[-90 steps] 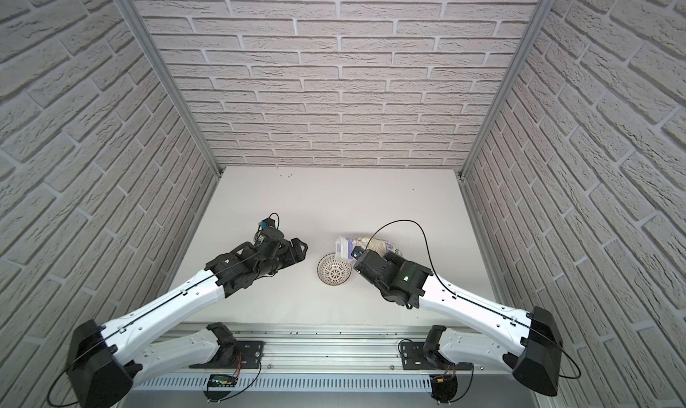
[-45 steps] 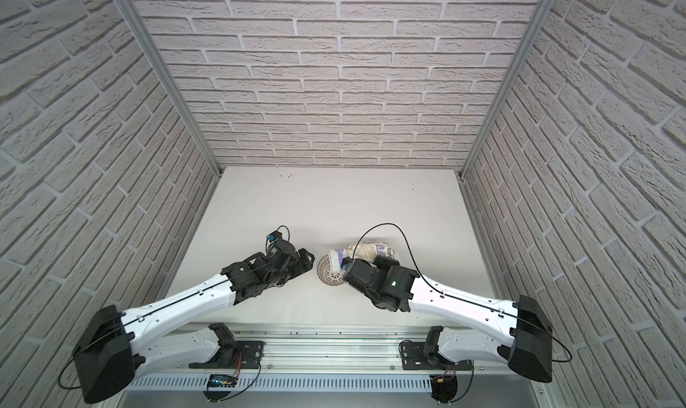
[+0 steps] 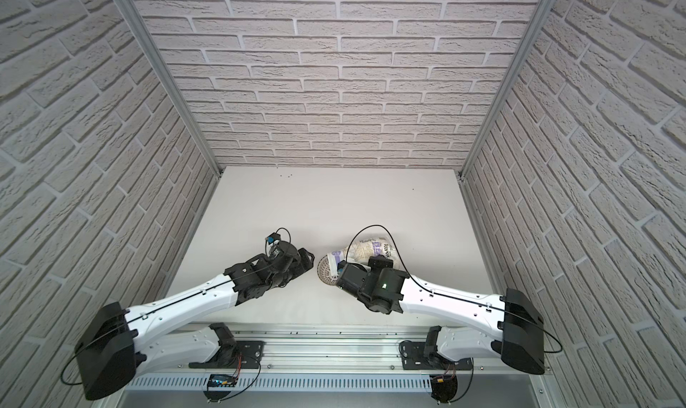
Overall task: Pour the oats into the breakfast bowl
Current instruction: Pour the oats into the bowl.
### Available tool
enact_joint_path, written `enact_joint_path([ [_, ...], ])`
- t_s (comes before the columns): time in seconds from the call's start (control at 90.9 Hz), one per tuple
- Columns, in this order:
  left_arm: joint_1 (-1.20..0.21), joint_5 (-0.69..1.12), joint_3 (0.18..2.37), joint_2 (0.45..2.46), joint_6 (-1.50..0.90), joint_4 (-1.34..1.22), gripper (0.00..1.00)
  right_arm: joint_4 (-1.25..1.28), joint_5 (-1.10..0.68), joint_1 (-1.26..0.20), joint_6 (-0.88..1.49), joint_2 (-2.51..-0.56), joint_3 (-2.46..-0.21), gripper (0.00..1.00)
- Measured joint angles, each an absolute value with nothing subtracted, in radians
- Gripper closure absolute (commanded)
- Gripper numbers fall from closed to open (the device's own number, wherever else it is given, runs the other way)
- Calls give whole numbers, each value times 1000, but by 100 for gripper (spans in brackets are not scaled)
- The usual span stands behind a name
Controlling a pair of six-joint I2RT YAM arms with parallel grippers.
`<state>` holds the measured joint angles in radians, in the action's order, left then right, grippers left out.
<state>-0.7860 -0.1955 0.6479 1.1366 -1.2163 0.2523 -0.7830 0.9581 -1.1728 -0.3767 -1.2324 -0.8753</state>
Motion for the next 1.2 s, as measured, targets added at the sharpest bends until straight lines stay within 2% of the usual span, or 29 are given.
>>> enact_joint_path([
  [1.199, -800, -199, 644, 1228, -1256, 214, 19, -777, 1149, -1240, -490, -1320, -874, 97],
])
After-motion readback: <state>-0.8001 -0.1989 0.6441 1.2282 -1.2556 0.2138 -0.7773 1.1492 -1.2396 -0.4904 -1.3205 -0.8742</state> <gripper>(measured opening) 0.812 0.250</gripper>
